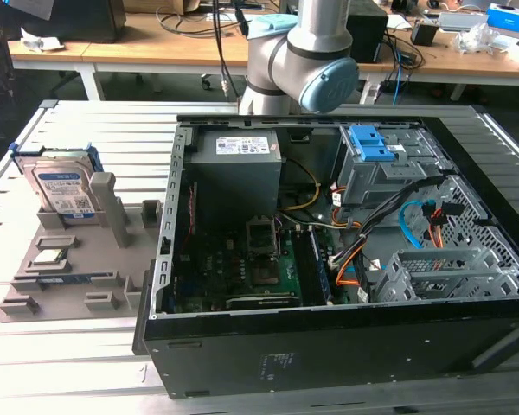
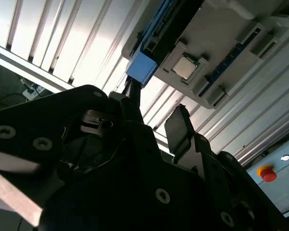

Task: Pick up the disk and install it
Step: 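Pick up the disk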

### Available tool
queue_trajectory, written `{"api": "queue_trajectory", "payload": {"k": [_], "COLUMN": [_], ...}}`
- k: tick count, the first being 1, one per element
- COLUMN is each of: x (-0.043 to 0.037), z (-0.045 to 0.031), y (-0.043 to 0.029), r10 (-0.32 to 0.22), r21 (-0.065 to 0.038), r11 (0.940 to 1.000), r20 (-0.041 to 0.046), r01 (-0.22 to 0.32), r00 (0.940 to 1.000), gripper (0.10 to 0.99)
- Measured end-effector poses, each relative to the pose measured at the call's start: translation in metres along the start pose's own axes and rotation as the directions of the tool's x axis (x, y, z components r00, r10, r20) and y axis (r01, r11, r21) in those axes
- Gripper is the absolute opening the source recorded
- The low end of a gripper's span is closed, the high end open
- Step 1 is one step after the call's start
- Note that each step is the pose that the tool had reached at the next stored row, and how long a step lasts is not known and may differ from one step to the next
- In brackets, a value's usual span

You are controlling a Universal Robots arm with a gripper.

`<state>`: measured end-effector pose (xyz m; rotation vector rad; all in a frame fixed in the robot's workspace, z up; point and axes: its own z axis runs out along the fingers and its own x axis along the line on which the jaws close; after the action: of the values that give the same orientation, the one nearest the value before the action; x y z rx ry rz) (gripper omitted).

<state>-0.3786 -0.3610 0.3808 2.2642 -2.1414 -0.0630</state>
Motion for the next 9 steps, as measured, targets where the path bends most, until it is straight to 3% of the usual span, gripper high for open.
{"api": "queue_trajectory", "payload": {"k": [2, 9], "x": [0.0087, 0.0187], "z": [0.0012, 0.0032], "y": [0.0004, 0.0009], "r10": [-0.001, -0.001], "r21": [0.0, 0.0], "r11": [1.0, 1.0], "r20": [-0.0012, -0.0015], "r01": [0.001, 0.001], "r00": [1.0, 1.0], "gripper": [0.482, 0.482]}}
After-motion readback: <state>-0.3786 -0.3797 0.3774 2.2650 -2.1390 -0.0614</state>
